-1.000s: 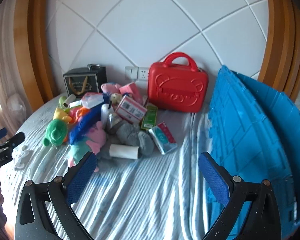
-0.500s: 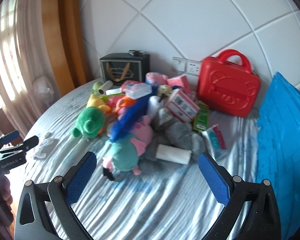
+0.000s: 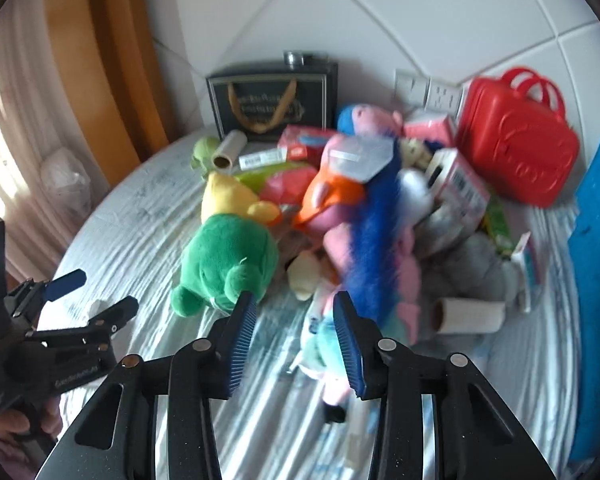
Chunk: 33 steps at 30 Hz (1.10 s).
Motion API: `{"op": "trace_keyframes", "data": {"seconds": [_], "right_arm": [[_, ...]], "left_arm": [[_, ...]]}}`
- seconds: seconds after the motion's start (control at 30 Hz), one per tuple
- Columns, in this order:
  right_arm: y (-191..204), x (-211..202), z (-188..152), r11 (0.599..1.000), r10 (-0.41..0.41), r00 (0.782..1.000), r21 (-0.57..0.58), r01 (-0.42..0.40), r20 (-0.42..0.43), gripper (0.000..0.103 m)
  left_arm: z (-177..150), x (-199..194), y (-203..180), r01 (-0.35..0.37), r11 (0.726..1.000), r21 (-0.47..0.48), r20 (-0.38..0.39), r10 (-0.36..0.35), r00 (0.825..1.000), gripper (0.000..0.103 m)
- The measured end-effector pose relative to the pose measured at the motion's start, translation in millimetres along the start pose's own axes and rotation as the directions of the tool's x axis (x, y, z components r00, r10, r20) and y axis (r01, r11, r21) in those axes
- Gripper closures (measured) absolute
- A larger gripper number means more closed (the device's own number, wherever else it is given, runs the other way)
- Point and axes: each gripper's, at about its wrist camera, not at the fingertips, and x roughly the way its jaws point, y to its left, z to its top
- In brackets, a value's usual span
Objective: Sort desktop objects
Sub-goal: 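Grasp the green and yellow duck plush with both grippers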
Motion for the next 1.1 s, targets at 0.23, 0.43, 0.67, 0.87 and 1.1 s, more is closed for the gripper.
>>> {"op": "trace_keyframes", "data": {"seconds": [0.23, 0.43, 0.67, 0.87, 1.1], "right_arm": [[14, 67, 8, 0.995, -0.091, 0.989, -0.037, 0.087, -0.113, 0.067], [36, 112, 15, 0.997, -0.028, 0.982, -0.08, 0.014, -0.186, 0.067], [105, 141, 33, 0.976, 0.136, 0.974, -0.145, -0.164, -0.181, 0.066], [141, 155, 60, 0.936, 0.315, 0.939, -0.121, -0.332, -0.137, 0.062], [136, 153, 76, 0.926, 0.354, 0.929, -0.099, -0.364, -0.108, 0.047]], "left_arm": [[-6, 76, -5, 0.092, 0.995, 0.042, -0.135, -0.086, 0.987, 0.025], [9, 98, 33, -0.009, 1.0, 0.011, -0.144, 0.011, 0.99, 0.026], [47, 97, 117, -0.252, 0.962, -0.105, -0.101, 0.242, 0.965, 0.025], [55, 48, 165, -0.268, 0.921, -0.285, -0.017, 0.274, 0.962, 0.025], [53, 30, 153, -0.158, 0.928, -0.337, 0.032, 0.179, 0.983, 0.025]]}}
